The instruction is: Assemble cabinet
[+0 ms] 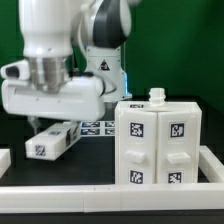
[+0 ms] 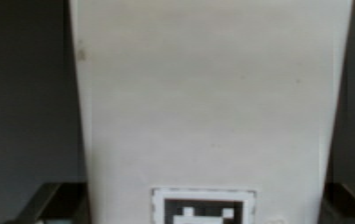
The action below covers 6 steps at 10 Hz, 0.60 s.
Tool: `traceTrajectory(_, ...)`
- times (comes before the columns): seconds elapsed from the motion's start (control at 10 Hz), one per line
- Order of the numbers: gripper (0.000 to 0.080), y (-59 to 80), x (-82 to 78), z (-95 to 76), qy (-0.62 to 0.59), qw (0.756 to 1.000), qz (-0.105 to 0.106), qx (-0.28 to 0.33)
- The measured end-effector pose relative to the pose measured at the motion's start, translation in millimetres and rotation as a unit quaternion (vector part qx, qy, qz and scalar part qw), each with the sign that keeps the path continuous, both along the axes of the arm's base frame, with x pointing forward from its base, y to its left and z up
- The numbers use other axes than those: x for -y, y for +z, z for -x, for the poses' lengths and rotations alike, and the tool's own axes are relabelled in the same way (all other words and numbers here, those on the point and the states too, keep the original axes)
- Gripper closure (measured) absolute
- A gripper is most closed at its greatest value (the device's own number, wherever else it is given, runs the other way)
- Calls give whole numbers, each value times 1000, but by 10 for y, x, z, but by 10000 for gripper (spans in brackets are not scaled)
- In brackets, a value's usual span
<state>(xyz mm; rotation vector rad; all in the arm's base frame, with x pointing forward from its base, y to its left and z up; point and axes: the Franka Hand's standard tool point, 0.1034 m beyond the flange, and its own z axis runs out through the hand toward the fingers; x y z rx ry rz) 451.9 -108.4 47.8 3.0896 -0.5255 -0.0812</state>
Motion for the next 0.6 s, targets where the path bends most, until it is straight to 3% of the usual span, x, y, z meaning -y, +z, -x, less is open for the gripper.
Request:
traceTrajectory(0.2,245,259,-224,-140,9,1000,-10,5)
traceTrajectory(0.6,243,629,-557,-372,18,1000,-23,10)
